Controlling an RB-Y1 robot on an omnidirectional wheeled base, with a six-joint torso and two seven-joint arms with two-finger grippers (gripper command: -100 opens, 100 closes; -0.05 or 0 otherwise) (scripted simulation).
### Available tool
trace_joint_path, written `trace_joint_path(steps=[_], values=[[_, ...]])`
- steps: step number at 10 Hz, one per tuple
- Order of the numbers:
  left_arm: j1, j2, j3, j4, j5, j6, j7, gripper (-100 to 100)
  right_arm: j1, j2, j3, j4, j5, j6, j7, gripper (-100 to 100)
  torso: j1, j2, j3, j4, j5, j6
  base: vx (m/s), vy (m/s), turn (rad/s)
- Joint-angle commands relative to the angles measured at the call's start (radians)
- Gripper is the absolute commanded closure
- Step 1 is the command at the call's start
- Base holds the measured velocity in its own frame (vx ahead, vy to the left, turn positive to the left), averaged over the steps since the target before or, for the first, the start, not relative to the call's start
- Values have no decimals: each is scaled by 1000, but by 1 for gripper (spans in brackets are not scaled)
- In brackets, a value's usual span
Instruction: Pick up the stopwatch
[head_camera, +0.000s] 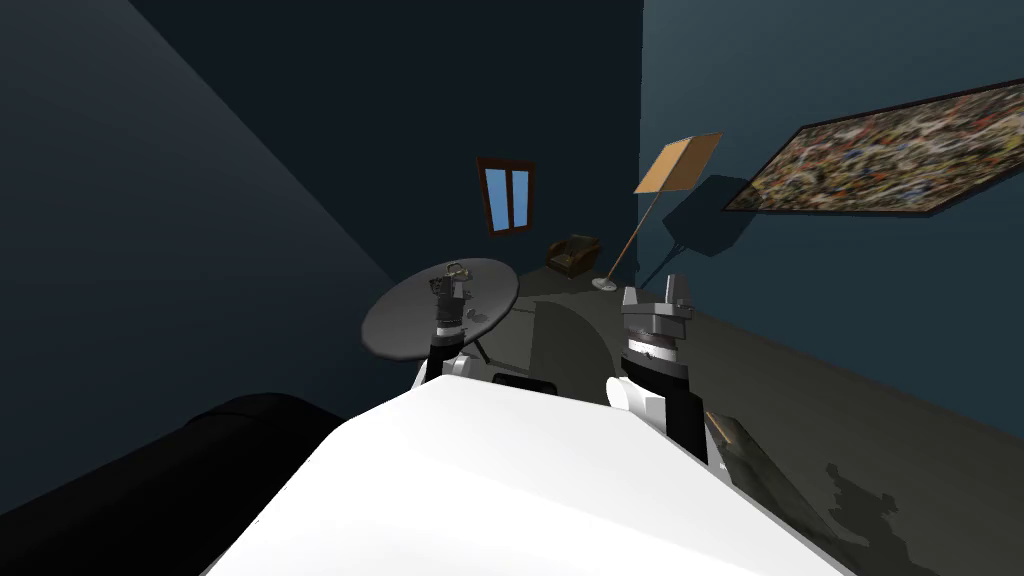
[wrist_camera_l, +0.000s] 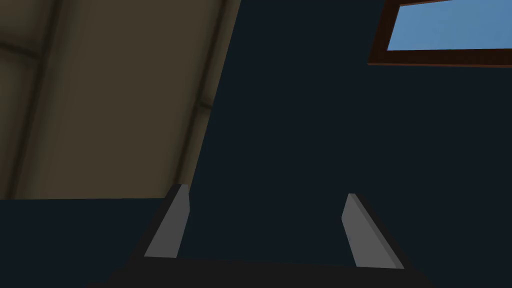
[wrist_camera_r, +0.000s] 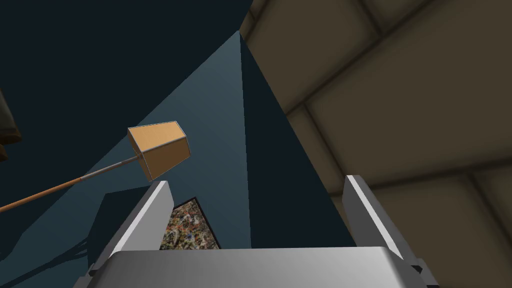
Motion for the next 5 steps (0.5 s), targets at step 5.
trace_joint_path(steps=[5], values=[[-1, 100, 16, 101, -64, -4, -26, -100, 0, 0, 0, 0, 0, 0, 0, 0, 4, 3, 2, 1, 1, 0, -34, 39, -62]])
